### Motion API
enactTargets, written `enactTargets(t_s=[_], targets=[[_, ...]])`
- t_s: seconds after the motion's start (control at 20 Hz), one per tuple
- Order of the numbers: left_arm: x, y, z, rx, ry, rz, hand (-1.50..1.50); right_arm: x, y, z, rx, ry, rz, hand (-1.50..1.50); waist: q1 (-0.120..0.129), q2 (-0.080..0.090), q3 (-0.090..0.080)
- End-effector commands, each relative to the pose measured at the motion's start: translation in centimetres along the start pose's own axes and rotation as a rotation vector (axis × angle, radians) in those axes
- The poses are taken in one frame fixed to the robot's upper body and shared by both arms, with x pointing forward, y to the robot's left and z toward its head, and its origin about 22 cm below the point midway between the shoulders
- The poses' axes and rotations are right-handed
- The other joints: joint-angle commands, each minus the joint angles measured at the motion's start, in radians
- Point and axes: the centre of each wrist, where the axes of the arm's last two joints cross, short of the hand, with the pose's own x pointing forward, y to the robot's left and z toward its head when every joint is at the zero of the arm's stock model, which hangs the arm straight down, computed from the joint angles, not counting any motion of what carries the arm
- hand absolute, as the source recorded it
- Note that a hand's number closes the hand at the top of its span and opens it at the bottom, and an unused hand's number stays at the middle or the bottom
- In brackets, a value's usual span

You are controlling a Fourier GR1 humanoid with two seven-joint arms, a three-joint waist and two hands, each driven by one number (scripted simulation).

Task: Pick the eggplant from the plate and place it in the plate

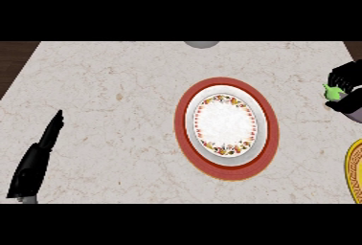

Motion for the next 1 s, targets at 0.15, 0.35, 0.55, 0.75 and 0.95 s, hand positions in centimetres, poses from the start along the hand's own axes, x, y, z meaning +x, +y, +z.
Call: enactTargets(t_s=[0.15, 0.35, 0.55, 0.75, 0.95], targets=[[0.0, 0.9, 0.2, 0.002, 0.012, -0.014, 0.00, -1.1, -1.2, 2.0, -0.314, -0.413, 0.311, 1.50, -0.024, 0.009, 0.003], [0.5, 0.0, -1.1, 0.030, -0.010, -0.003, 0.00, -2.4, -2.8, 2.6, -0.540, -0.582, 0.290, 1.50, -0.033, 0.012, 0.001], [-0.5, 0.9, 0.8, 0.030, 0.023, -0.003, 0.00, -3.2, -4.8, 4.0, -0.596, -0.808, 0.240, 1.50, -0.038, -0.002, -0.002], [-1.3, 0.3, 0.3, 0.038, 0.032, -0.008, 0.00, -2.0, -5.5, 4.4, -0.509, -1.005, 0.154, 1.50, -0.053, -0.004, -0.005], [0.5, 0.1, -0.6, 0.038, 0.027, 0.003, 0.00, -0.6, -4.7, 4.1, -0.396, -1.072, 0.121, 1.50, -0.051, -0.007, -0.005]])
